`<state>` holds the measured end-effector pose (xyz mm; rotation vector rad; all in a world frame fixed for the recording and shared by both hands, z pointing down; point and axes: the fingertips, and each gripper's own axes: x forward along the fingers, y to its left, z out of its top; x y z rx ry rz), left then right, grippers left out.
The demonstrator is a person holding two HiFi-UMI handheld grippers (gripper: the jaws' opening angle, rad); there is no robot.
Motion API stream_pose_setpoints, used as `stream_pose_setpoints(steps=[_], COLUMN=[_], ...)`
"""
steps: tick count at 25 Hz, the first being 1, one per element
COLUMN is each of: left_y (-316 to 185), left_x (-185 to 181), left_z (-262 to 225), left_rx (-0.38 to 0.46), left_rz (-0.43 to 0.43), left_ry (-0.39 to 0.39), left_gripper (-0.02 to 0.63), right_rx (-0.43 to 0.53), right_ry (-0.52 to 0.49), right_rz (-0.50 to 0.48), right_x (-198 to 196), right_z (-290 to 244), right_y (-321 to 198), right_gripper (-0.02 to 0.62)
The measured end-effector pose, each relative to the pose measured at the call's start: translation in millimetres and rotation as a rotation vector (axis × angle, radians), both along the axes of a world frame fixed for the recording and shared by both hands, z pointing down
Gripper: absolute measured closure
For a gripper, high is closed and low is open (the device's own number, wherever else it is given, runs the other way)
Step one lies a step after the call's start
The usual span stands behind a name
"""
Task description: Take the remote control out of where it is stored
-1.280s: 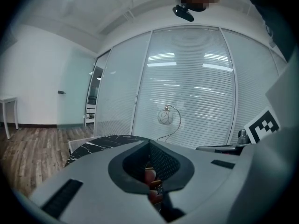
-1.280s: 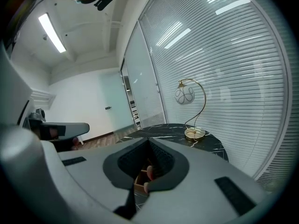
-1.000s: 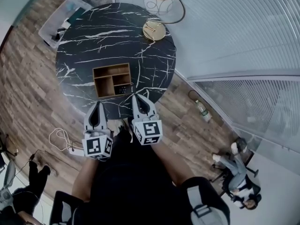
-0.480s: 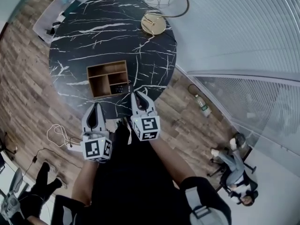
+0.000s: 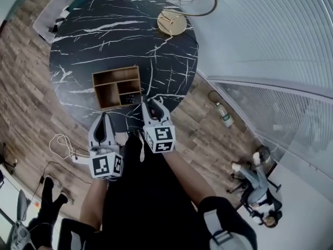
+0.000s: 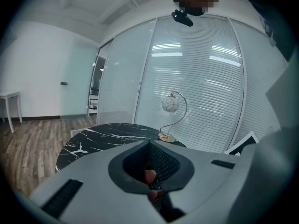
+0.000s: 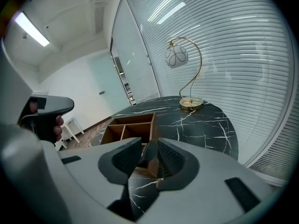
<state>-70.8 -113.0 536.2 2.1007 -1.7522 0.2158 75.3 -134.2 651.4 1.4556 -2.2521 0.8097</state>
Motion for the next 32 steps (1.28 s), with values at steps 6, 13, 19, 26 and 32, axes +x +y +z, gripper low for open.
stream_pose_setpoints(steps=[6,13,19,26,32], left_y=[0.1,-2.0,-3.7,-3.9,-5.5], left_x=[1.3,-3.7,-12.3,-18.0,-21.5], left_z=[10.8,17.8,24.3,28.7,27.3], left_rx=[-0.022,-0.037,-0.050,-0.064,-0.063], left_rz=[-0.007,-0.018,-0.032,-0.043,-0.065], left_ry=[0.010,0.010,0.008,0.004,0.009], left_gripper=[0.598,0.598,0.598,0.598,0.598], right_rx=[-0.054,-0.103,-0.123,-0.144,-0.121], right_ry=[-0.017,-0.024,-0.032,-0.023,-0.004], right_rz=[-0.012,-0.020,-0.029,-0.029,-0.043], right_x=[-6.4,-13.7,-19.1,-21.3,-22.6], right_z=[21.1,40.5,48.9,50.9,46.7], right_y=[-1.7,-3.6,-4.5,-6.6,-6.1], right_gripper=[0.468,0.448,0.443,0.445,0.446])
